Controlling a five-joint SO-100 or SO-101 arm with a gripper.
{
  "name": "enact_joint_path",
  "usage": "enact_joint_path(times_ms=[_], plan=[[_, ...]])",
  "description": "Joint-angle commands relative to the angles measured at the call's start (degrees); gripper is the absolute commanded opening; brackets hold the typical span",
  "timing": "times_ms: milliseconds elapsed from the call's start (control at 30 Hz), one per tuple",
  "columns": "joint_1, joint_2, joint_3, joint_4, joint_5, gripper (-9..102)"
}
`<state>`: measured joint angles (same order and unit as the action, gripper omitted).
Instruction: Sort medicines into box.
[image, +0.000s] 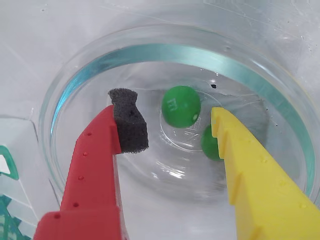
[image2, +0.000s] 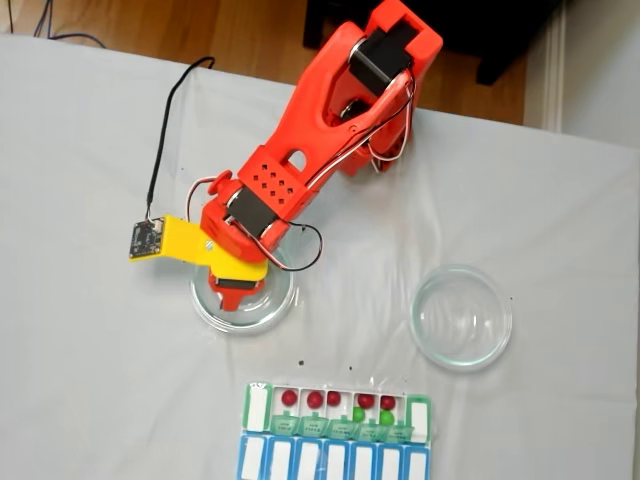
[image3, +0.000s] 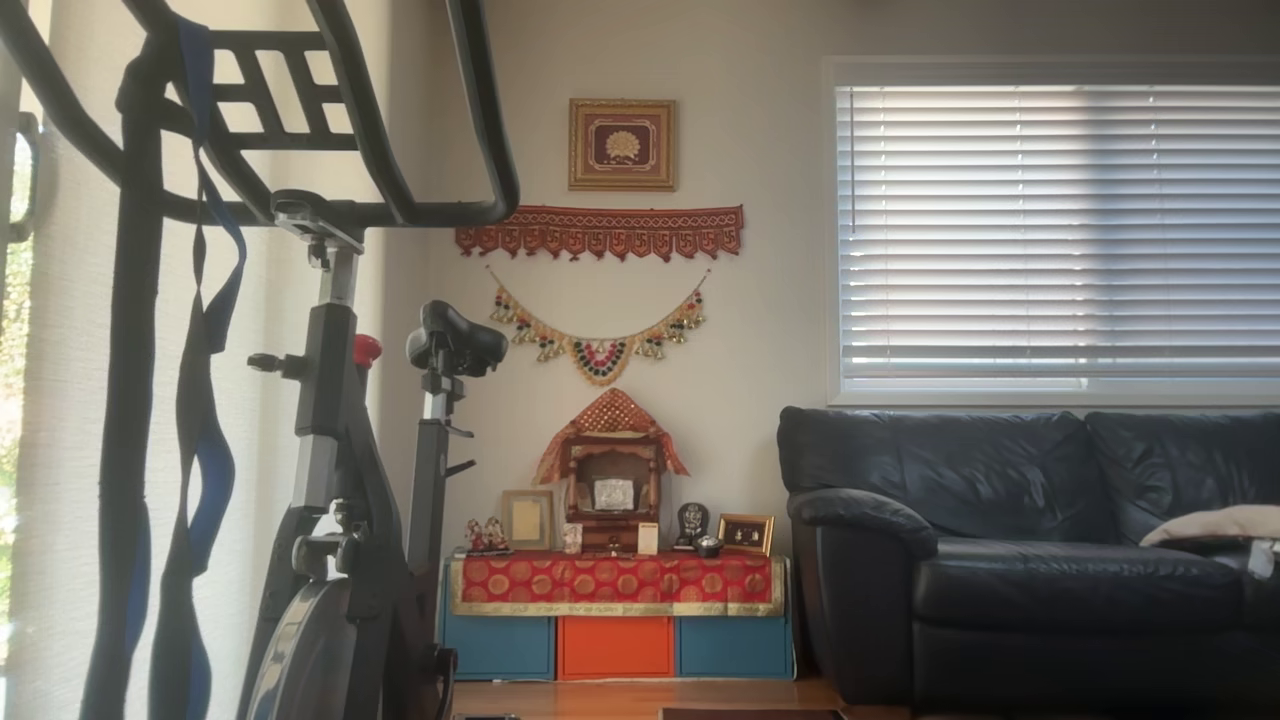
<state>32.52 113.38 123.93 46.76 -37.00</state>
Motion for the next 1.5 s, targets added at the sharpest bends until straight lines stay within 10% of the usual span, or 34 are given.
enact_joint_path(times_ms=[0, 1467], plan=[[-0.70, 0.26, -0.53, -0.97, 0.18, 24], [-1.76, -4.04, -0.09, -3.16, 0.09, 11]])
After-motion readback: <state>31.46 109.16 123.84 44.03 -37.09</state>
